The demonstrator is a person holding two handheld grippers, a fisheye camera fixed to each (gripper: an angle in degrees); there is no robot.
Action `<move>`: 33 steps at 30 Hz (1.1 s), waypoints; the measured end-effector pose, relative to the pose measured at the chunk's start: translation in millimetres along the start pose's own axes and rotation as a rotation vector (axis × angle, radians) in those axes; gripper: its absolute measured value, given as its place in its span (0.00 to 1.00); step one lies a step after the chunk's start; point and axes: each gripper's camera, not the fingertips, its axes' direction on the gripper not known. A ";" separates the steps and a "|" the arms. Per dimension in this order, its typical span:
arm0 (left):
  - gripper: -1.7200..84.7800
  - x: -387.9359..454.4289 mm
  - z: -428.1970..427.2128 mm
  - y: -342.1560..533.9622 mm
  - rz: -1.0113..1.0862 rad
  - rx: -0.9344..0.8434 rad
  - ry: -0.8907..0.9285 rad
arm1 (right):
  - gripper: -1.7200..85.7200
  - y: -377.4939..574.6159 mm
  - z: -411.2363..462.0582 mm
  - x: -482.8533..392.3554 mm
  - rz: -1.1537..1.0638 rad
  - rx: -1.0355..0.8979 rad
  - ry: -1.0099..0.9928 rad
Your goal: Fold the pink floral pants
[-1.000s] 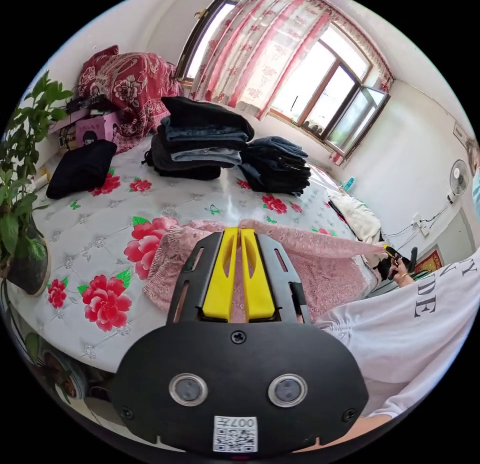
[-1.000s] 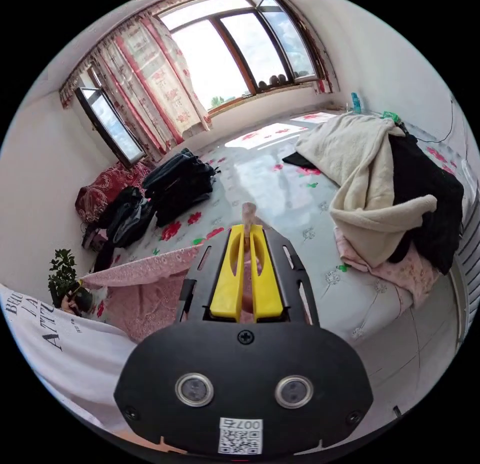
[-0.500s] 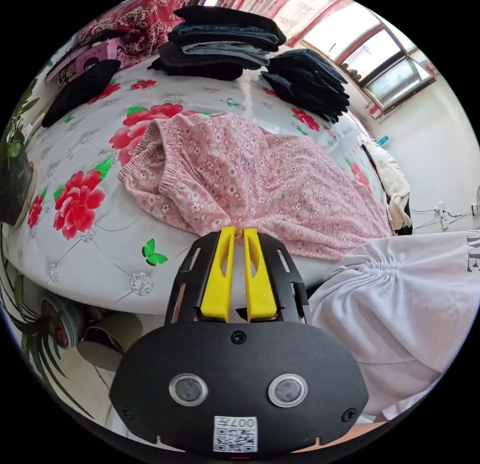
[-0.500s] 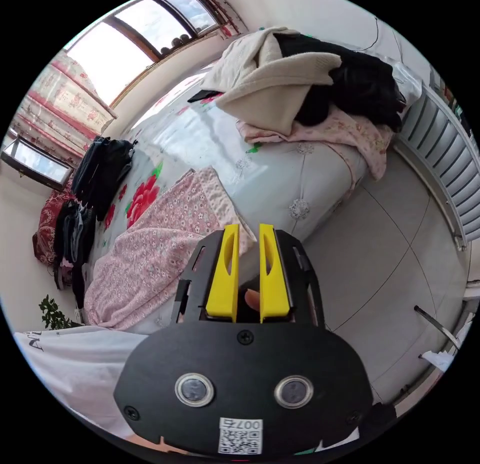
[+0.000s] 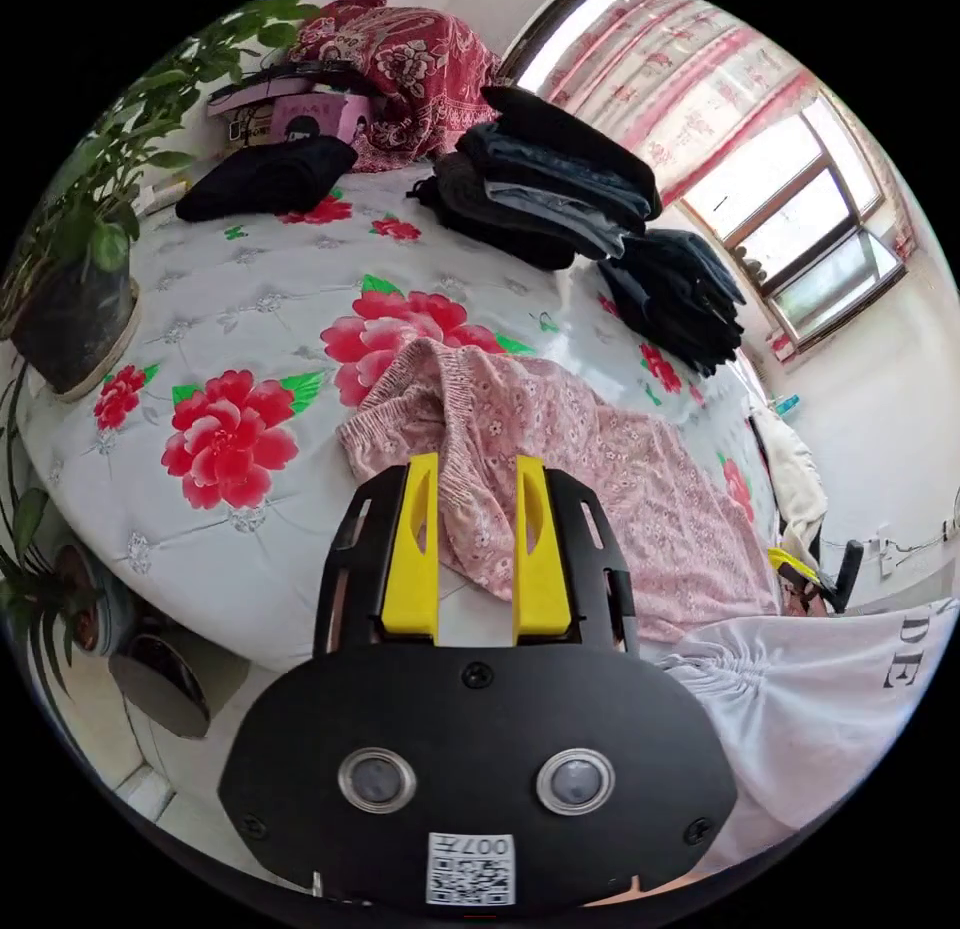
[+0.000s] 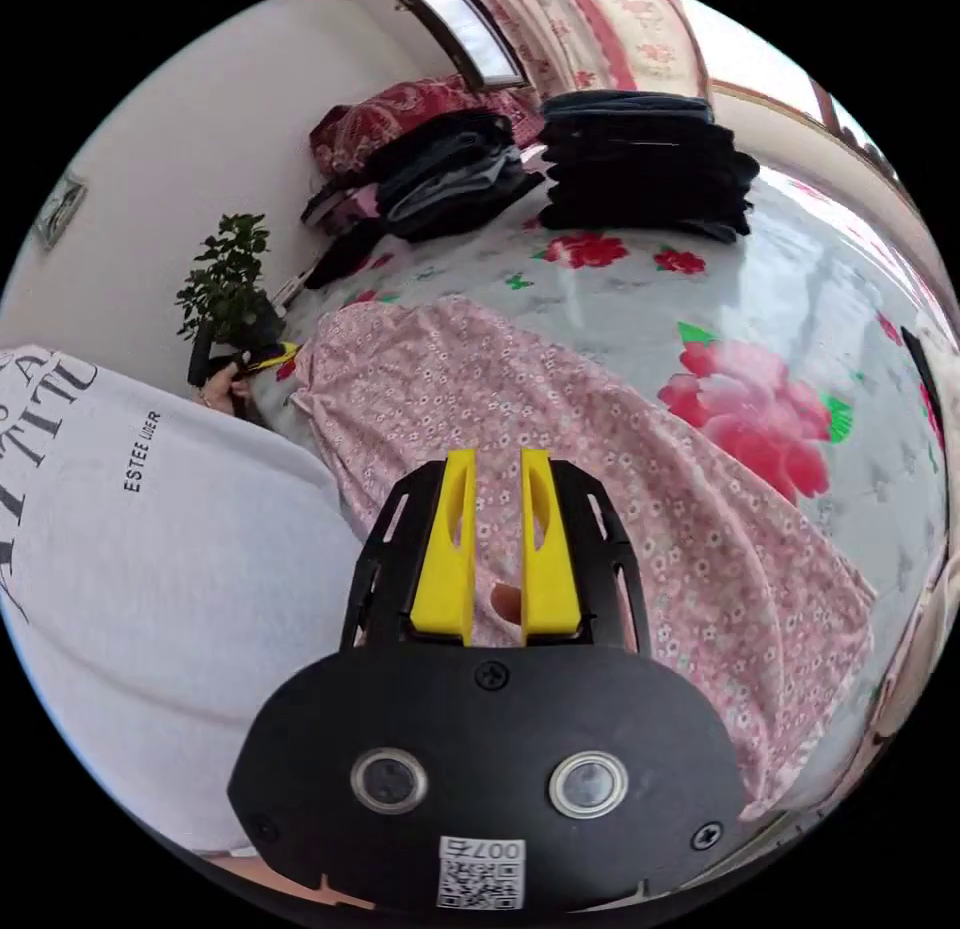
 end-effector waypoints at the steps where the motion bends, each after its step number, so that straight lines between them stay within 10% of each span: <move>1: 0.09 7.7 18.7 -6.9 0.023 -0.076 -0.079 | 0.07 -8.6 32.1 -24.1 -0.097 -0.069 -0.053; 10: 0.01 0.3 -28.1 -3.6 0.086 -0.051 -0.379 | 0.03 21.3 144.0 -92.8 -0.401 -0.376 0.012; 16: 0.03 -74.9 -15.9 29.1 -0.214 -0.066 -0.237 | 0.05 14.5 144.3 -71.0 -0.338 -0.399 -0.133; 25: 0.09 -43.6 -67.6 27.9 -0.170 0.211 -0.305 | 0.09 -92.9 141.3 -10.9 -0.213 -0.094 -0.063; 33: 0.08 -8.9 33.0 -16.7 0.028 0.008 -0.208 | 0.05 -134.7 236.7 -2.6 -0.276 -0.282 -0.100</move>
